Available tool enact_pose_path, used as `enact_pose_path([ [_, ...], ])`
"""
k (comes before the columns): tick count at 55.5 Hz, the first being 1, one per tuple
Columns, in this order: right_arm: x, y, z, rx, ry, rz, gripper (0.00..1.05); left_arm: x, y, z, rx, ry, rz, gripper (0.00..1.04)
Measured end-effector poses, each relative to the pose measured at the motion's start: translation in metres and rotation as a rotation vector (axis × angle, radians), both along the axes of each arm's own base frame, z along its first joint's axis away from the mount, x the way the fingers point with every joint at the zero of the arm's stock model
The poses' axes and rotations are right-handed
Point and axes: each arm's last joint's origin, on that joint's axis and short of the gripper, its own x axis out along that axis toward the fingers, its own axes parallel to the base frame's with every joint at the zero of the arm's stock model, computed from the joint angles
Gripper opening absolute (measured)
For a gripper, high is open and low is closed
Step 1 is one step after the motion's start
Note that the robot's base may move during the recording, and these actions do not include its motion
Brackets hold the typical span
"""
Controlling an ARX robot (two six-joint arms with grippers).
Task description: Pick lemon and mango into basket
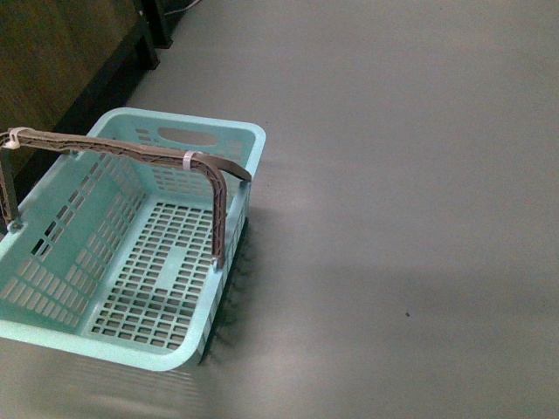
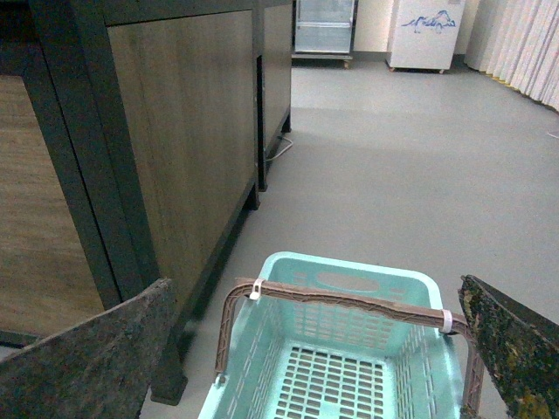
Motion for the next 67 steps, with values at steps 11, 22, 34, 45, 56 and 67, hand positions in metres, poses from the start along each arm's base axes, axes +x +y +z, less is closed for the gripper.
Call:
enact_pose_path([
  [11,0.0,0.0,0.0,0.0,0.0,0.0,0.96,0.0,0.0,0.0,0.0,0.0,0.0,0.98],
  [22,0.0,0.0,0.0,0.0,0.0,0.0,0.96,0.0,0.0,0.0,0.0,0.0,0.0,0.98],
  [34,0.0,0.0,0.0,0.0,0.0,0.001,0.96,0.004,-0.003,0.003,-0.244,0.403,-0.026,0.98],
  [45,0.0,0.0,0.0,0.0,0.0,0.0,0.96,0.042,0.0,0.02,-0.724,0.493,0.011,0.98],
  [56,0.0,0.0,0.0,0.0,0.0,0.0,0.96,0.103,0.015,-0.01,-1.069,0.506,0.224,0.98],
  [67,0.0,0.0,0.0,0.0,0.0,0.0,0.96,0.156,0.009,-0.044,-1.157,0.56,0.372,0.98],
])
